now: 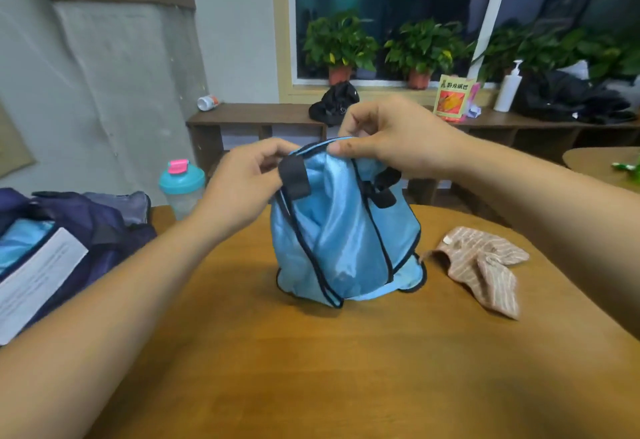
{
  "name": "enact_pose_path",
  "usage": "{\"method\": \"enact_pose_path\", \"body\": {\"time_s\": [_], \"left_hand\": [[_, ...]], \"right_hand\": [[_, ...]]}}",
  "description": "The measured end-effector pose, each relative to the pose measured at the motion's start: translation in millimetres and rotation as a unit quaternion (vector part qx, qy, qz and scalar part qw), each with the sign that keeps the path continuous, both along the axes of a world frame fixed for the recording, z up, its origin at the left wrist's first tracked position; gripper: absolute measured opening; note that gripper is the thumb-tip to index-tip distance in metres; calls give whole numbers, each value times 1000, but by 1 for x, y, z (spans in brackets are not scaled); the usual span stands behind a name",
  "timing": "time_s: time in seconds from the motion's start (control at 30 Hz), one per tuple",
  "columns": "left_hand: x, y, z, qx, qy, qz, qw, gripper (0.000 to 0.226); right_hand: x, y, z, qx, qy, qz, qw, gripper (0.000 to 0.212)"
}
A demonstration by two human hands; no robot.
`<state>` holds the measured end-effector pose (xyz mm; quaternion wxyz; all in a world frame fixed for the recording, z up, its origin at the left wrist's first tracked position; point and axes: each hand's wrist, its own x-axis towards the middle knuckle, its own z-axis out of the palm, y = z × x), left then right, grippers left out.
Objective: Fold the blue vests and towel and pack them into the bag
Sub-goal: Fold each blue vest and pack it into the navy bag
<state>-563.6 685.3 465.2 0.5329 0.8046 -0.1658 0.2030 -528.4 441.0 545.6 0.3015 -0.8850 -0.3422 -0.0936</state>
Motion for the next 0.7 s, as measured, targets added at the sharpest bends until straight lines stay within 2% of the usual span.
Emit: {"method": "enact_pose_path", "body": {"time_s": [0.07,0.2,0.33,0.47,0.7], "left_hand": [[-3,12,16,15,13,-18,1000,15],[-6,34,53,123,17,-25,992,27],[-6,51,81,244,-27,73,967,44],[-4,73,93,269,-38,149,951,37],[-11,99,105,258,-26,215,941,18]], "right_hand": [[0,-5,14,-19,-13,-3,1000,27],[1,-9,40,-80,-102,-27,991,22],[0,-10,66,-67,-191,-48,978,22],[3,-27,86,-48,-221,-73,971,23],[14,-61,82,-49,-183,-122,974,24]]}}
